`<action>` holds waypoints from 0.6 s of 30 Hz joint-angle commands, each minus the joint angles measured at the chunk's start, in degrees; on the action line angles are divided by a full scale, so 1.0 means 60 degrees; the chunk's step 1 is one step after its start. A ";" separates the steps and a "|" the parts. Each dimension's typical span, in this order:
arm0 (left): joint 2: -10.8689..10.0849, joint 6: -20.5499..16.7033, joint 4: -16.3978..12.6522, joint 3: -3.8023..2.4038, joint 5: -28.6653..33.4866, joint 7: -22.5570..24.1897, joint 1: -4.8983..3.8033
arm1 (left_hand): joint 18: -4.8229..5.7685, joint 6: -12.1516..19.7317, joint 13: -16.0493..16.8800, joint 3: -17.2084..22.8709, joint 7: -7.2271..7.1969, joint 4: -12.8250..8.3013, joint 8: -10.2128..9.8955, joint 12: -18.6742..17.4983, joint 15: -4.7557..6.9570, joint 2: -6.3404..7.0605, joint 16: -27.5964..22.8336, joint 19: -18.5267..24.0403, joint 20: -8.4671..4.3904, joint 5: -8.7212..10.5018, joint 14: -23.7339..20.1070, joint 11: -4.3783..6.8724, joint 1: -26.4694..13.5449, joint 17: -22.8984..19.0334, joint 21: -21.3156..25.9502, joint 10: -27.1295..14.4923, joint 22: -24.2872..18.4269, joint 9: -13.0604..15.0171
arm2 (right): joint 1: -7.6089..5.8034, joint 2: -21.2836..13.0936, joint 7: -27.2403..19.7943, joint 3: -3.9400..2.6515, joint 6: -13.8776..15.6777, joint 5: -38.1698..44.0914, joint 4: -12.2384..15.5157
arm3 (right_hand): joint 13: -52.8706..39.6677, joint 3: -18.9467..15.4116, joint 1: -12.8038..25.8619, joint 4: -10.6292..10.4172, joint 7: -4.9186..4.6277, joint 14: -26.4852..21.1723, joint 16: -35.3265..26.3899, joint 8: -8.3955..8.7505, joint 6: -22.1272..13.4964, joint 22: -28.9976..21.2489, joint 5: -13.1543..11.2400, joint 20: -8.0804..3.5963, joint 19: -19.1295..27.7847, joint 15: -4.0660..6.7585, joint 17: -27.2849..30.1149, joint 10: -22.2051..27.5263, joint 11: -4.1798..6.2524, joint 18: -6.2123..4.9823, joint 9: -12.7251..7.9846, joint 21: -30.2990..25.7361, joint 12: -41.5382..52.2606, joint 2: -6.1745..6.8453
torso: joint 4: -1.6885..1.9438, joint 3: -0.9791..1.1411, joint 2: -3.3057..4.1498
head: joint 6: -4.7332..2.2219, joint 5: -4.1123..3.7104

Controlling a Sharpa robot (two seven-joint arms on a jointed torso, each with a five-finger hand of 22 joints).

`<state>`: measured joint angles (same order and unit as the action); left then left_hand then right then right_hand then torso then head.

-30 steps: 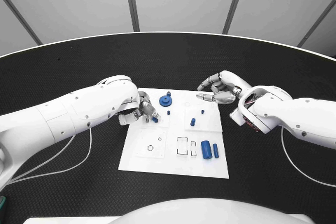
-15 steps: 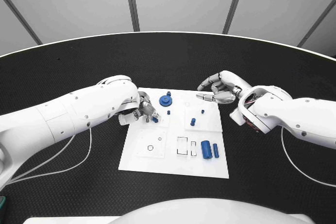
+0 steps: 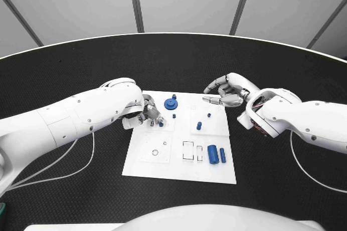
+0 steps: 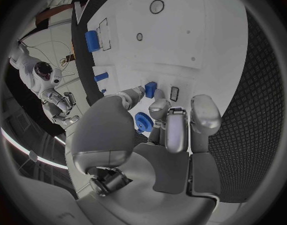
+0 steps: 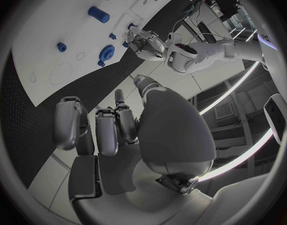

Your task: Assemble the parts on the task board

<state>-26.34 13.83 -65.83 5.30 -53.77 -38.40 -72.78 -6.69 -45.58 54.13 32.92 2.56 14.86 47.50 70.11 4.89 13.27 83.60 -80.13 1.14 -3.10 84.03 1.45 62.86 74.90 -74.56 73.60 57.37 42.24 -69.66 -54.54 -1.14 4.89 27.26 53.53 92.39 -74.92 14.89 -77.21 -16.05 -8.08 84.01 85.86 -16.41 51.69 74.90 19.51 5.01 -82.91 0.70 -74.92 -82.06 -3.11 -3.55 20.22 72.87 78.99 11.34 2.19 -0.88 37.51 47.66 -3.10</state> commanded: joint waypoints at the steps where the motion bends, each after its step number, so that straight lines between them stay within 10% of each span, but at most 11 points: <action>1: 0.0004 0.0008 -0.0003 0.0000 0.0001 -0.0001 0.0000 | 0.0109 -0.0019 -0.0001 -0.0089 0.0056 0.0021 -0.0040 0.0029 -0.0004 -0.0025 -0.0063 0.0006 -0.0017 -0.0028 0.0568 -0.0025 0.0115 0.1033 0.0039 -0.0057 -0.0010 -0.0016 | 0.0000 -0.0002 0.0001 0.0000 0.0000 0.0000 0.0002 | -0.0821 0.0059 0.0044 -0.0015 0.0012 0.0682 -0.0013 -0.0034 -0.0028 0.0113 0.0047 -0.0071 0.0012 0.0091 -0.1093 0.0005 0.0004 -0.0114 -0.0013 -0.0057 -0.0028 0.0060 | -0.0004 0.0002 0.0000 | 0.0007 -0.0001; 18: -0.0004 -0.0004 0.0001 0.0000 0.0044 -0.0004 0.0000 | 0.0108 -0.0024 -0.0008 -0.0196 0.0058 0.0091 -0.0041 0.0030 -0.0006 -0.0043 -0.0063 0.0008 -0.0013 -0.0026 0.0568 -0.0027 0.0153 0.1034 0.0044 -0.0060 -0.0016 -0.0024 | 0.0000 -0.0012 0.0011 0.0000 0.0009 0.0000 0.0006 | -0.0821 0.0059 0.0044 -0.0015 0.0012 0.0682 -0.0013 -0.0034 -0.0028 0.0113 0.0047 -0.0071 0.0012 0.0091 -0.1093 0.0005 0.0004 -0.0114 -0.0013 -0.0057 -0.0028 0.0060 | -0.0002 -0.0003 -0.0003 | 0.0003 -0.0012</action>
<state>-26.33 13.82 -65.83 5.30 -53.51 -38.43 -72.78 -6.69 -45.58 54.14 32.12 2.56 15.34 47.51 70.11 4.89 13.02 83.60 -80.13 1.14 -3.10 84.03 1.45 63.10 74.90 -74.56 73.60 57.37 42.18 -69.66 -54.62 -1.07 4.89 27.30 53.53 92.42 -74.91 14.89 -77.21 -16.05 -8.08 84.01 85.86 -16.40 51.69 74.90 19.51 5.01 -82.92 0.70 -74.91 -82.06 -3.11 -3.55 20.22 72.87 78.99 11.34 2.18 -0.87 37.52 47.71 -3.18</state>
